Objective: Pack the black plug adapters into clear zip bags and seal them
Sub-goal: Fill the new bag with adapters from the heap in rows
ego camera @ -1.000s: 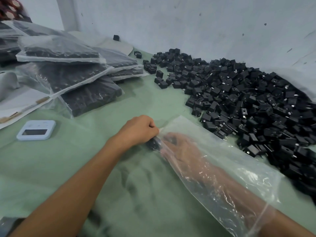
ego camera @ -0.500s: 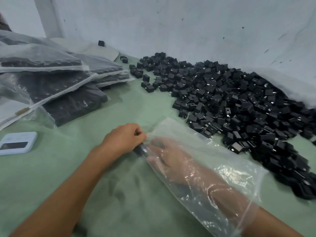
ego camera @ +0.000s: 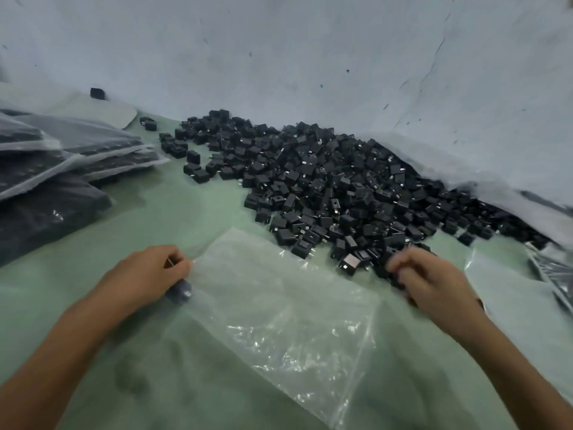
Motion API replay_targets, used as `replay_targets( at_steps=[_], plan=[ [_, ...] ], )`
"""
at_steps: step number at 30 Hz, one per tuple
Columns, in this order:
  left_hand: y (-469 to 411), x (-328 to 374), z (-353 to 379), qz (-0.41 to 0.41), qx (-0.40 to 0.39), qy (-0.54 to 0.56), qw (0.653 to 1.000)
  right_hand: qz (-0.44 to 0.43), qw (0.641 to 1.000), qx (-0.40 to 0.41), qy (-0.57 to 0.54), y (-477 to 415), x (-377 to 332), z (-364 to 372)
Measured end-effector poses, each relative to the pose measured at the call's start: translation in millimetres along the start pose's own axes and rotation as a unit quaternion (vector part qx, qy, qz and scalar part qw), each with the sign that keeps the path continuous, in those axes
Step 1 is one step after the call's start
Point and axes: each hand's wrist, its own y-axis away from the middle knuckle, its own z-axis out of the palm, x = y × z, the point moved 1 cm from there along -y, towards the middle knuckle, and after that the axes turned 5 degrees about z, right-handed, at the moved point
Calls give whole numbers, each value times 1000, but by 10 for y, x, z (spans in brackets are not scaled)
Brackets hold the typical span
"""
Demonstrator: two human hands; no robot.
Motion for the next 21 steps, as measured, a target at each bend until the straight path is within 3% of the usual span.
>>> replay_targets(
  at_steps=[2,6,11,13,15,17,21],
  plan=[
    [-5,-10,0,2,0,1,1000,-16,995,-60,74,-308,38,156],
    [-16,-34,0,2,-1,16,1000,-23,953,-202,223,-683,192,520],
    [-4,-29,0,2,-7,12,1000,0,956,-171,240,-671,236,612],
    [1,-26,-2,5,-4,11,1000,29,977,-111,182,-568,240,484],
    [-2,-28,-1,8,-3,11,1000,94,994,-46,28,-359,241,271],
    [-15,-30,3,10,-4,9,1000,151,978,-19,-144,-25,244,24],
    [-42,-48,16,9,3,7,1000,247,908,-162,-297,780,184,-124]
  ],
)
